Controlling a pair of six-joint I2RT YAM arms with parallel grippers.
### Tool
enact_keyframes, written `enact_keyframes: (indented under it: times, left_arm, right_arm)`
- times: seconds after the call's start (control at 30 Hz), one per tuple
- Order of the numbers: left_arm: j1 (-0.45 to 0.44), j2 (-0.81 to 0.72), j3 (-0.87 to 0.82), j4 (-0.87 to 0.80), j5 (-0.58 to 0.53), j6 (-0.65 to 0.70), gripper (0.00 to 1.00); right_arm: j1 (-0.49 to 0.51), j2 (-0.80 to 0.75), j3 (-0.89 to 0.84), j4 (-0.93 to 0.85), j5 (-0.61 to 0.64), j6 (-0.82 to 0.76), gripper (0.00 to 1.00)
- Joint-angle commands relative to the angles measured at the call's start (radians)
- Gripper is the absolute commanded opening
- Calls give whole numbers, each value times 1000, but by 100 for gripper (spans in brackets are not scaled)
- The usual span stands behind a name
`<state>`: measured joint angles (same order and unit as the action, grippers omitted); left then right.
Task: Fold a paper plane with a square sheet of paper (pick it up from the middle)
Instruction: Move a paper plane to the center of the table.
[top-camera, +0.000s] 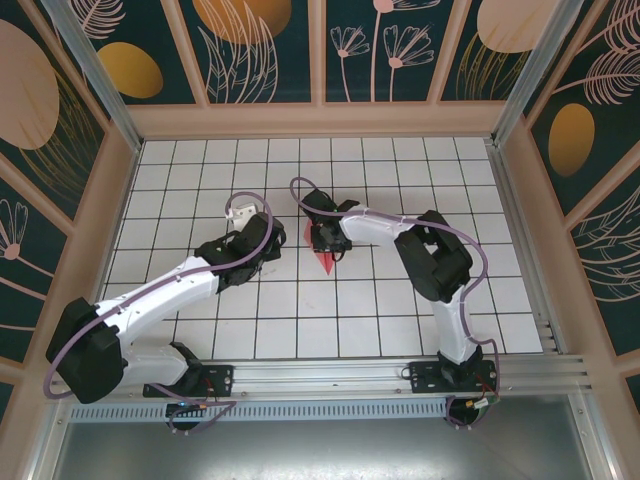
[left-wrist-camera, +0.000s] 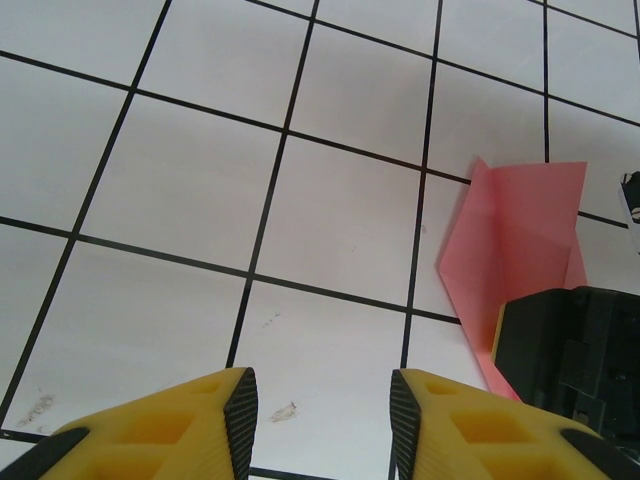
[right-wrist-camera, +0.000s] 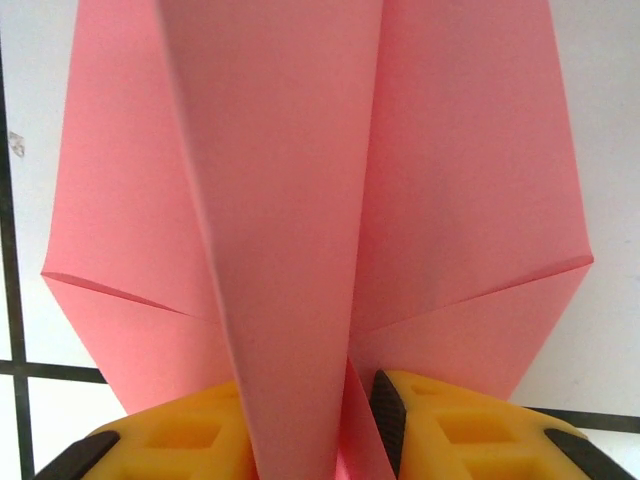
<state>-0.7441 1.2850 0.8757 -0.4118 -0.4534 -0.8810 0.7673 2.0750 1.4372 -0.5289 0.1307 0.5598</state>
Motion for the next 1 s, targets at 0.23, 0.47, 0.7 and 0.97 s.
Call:
enact_keyframes:
  times: [0.23, 0.47, 0.7, 0.97]
  left_arm:
    - [14, -2, -12, 15, -15, 2, 43]
    - [19, -10, -14, 17, -10, -5, 43]
    - [20, -15, -19, 16, -7, -5, 43]
    - [20, -16, -12, 15, -5, -4, 43]
  right_arm:
    - [6, 113, 18, -99, 57, 26, 36]
    - [4, 126, 18, -87, 34, 29, 37]
    - [3, 97, 37, -91, 47, 30, 37]
    - [1, 85, 64, -93, 43, 26, 39]
